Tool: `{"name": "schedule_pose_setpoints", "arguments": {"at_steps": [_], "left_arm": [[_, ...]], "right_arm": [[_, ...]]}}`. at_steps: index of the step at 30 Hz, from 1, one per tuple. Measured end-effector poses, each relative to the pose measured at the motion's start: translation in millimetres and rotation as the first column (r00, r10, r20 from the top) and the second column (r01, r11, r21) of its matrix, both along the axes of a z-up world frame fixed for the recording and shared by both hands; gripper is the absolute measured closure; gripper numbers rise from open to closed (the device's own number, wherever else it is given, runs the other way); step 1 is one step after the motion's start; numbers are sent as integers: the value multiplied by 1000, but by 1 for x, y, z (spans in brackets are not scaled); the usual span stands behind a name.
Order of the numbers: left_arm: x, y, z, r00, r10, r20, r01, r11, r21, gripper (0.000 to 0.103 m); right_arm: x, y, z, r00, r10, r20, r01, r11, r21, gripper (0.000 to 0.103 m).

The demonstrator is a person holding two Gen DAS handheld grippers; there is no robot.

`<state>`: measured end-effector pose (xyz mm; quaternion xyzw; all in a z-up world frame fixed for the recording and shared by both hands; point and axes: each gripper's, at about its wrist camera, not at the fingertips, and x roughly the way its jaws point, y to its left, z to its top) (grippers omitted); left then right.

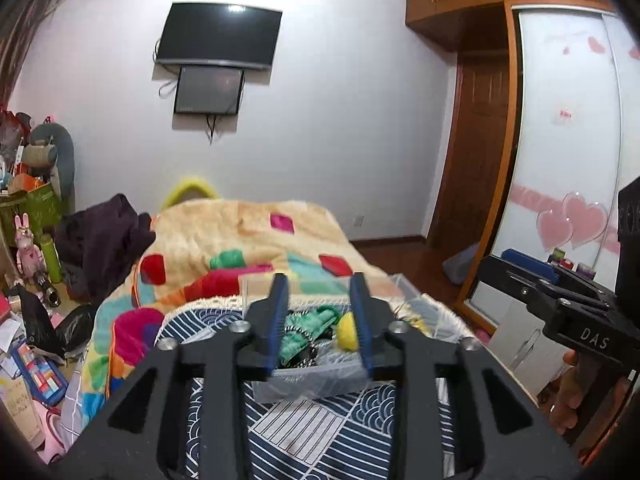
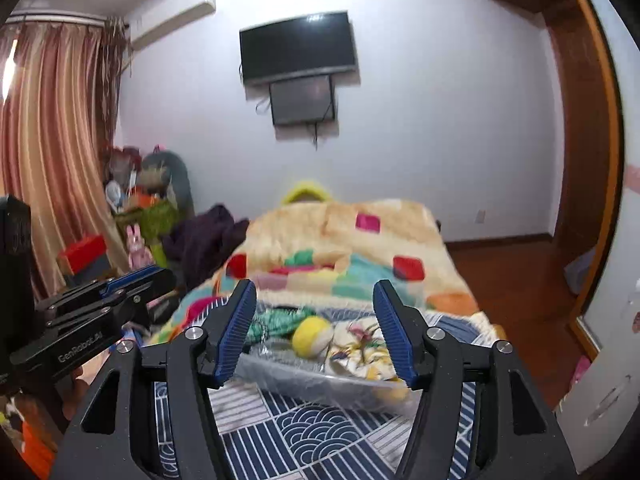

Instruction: Organize soft objects

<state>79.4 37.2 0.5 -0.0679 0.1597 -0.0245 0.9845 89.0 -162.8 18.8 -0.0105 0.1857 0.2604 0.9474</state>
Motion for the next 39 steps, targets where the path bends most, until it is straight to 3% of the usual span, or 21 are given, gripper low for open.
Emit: {"name": "schedule_pose_setpoints", "arguments": {"at_steps": [8,12,15,20,39], "left_arm": [[-26,-7,16,997,13,75,-15,1000,25,31],[-35,-12,17,995,11,96,-16,999,47,22],[-38,-14,17,994,14,109,-20,998,55,7],[-41,-15,16,994,13,111,-19,998,54,1],[-42,-15,12,995,13,102,-18,999,49,1]], "right_arm": [[-14,-11,10,997,-38,71,36,999,31,17],[-18,-10,9,994,-58,94,55,998,32,0],[-21,-12,9,993,-64,103,61,998,34,0],[-24,-16,7,992,-66,105,63,998,32,0],[-32,-17,7,990,-67,124,65,998,23,0]]}}
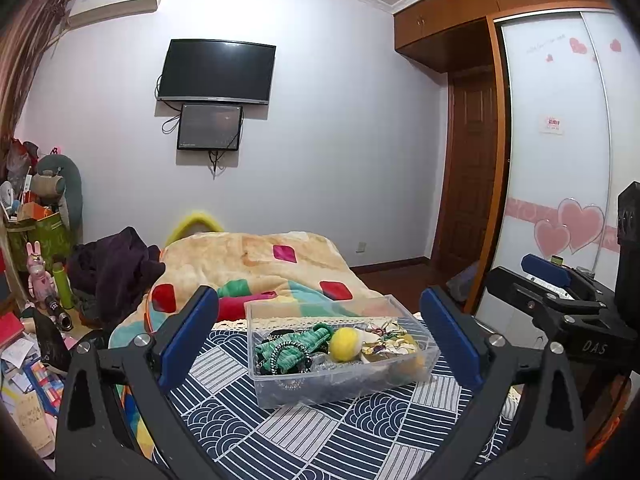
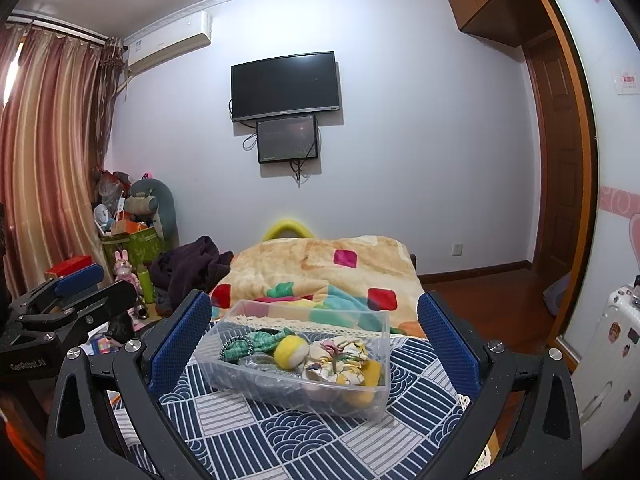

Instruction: Organize soft objects

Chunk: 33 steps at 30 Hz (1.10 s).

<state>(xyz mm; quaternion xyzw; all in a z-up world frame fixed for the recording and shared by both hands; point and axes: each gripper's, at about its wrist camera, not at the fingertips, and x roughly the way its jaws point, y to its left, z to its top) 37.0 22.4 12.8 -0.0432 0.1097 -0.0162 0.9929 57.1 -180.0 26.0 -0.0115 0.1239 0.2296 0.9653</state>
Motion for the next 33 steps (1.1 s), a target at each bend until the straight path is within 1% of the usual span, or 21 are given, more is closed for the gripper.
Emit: {"name": "schedule_pose_setpoints", "arguments": {"at_steps": [22,33], "left_arm": [[1,-2,1,1000,1,4,-1,1000,8,1],[0,1,3,1000,-14,1,14,1000,-5,1]], "right_arm": [[-1,0,3,1000,2,3,-2,1000,1,0],[-1,0,4,1000,1,5,-1,1000,2,0]]}}
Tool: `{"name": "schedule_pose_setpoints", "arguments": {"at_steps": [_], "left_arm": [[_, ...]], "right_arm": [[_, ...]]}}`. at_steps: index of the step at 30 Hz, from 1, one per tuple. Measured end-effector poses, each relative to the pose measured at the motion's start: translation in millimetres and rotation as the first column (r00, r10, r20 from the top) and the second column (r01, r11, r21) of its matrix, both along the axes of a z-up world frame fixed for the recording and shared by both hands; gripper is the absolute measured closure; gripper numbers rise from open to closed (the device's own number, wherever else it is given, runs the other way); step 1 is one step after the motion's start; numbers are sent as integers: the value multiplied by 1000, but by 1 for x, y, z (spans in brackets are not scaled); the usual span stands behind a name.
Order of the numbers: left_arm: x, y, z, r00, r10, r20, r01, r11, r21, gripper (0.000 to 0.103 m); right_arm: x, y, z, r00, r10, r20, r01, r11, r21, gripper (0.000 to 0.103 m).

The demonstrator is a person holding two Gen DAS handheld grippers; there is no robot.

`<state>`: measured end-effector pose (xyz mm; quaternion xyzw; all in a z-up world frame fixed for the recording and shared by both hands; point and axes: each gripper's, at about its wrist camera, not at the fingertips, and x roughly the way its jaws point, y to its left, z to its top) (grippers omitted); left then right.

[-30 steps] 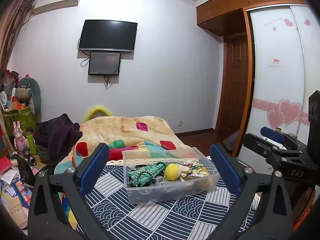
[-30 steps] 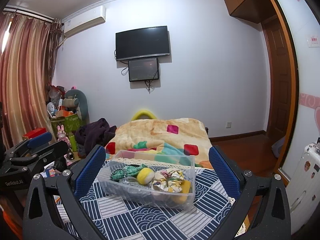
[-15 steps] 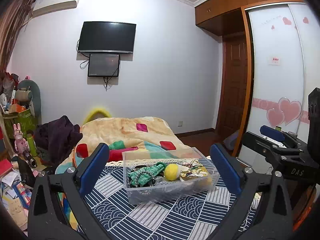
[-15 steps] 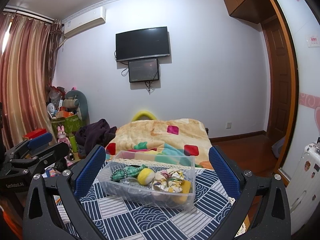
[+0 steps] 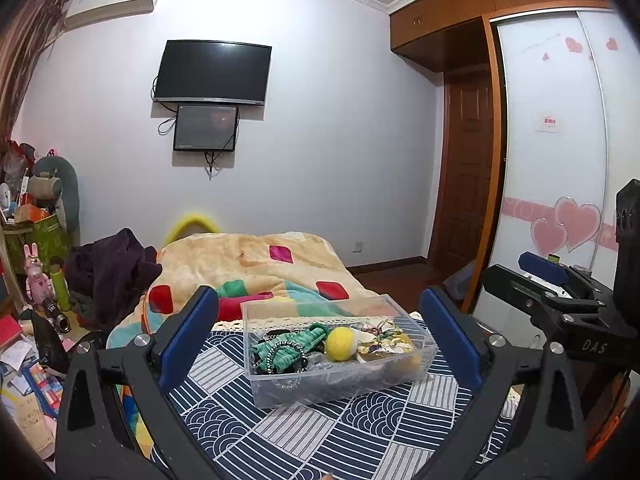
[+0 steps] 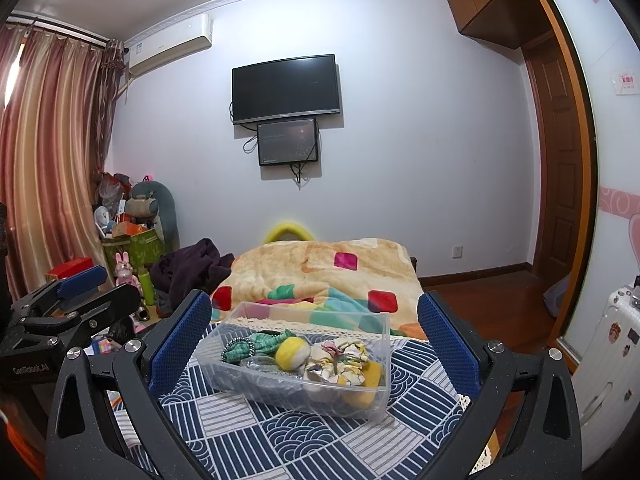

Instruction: Organize soft objects

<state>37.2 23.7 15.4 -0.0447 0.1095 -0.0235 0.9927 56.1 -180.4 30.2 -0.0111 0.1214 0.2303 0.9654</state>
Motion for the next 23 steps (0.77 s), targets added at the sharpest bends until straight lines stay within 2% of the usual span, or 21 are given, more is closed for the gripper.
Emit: {"name": "schedule_pose_setpoints", "arguments": {"at_steps": [23], "left_arm": [[1,5,-2,999,-32,-14,32,999,-9,1]], "right_arm": [[-1,1,0,1000,0,-1,0,1000,-2,0]]}}
